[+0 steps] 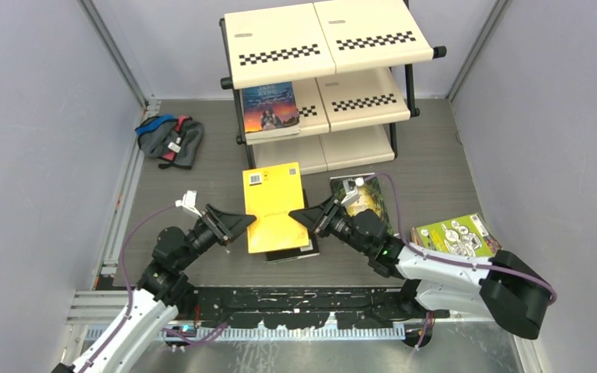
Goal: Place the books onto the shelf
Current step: Pick up the book from the center of the board, then place the book on the shelf.
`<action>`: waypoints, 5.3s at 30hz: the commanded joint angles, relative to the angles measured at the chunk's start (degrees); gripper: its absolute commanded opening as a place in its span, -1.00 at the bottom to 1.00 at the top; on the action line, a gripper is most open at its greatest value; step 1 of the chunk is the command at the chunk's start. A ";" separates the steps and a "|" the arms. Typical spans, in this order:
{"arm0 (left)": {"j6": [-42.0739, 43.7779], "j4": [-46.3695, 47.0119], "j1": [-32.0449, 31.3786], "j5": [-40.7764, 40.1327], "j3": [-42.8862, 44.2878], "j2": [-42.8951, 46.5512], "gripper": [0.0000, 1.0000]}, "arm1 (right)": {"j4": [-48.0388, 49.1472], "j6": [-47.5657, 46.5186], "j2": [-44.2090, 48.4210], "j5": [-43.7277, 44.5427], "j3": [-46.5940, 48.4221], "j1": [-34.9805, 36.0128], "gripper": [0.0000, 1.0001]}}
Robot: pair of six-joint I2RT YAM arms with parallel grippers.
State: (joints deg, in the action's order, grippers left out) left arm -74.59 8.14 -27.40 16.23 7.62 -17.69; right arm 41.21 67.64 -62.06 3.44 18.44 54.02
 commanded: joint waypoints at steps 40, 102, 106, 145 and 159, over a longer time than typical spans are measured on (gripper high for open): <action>5.49 -9.34 -0.38 1.91 7.74 8.49 0.05 | -29.60 -16.66 15.77 4.53 29.68 -3.43 -0.98; 14.92 -21.45 -0.32 4.98 13.80 9.69 0.03 | -11.60 -0.35 -35.80 -11.93 61.12 -24.08 -0.99; 14.53 -21.12 -0.38 5.11 14.23 9.66 0.03 | -11.91 -0.74 -36.90 -11.88 62.93 -24.31 -0.98; 13.60 -17.55 -0.37 5.48 12.47 7.62 0.03 | -25.62 -11.21 -42.40 -7.39 70.08 -24.66 -0.04; 12.87 -16.34 -0.38 5.57 11.48 7.29 0.04 | -30.57 -17.66 -40.07 -2.08 70.63 -24.68 0.21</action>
State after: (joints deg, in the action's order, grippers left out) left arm -61.28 -12.27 -27.75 20.21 19.55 -9.91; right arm 12.67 53.91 -105.01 -2.42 87.00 29.15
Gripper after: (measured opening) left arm 0.517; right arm 0.599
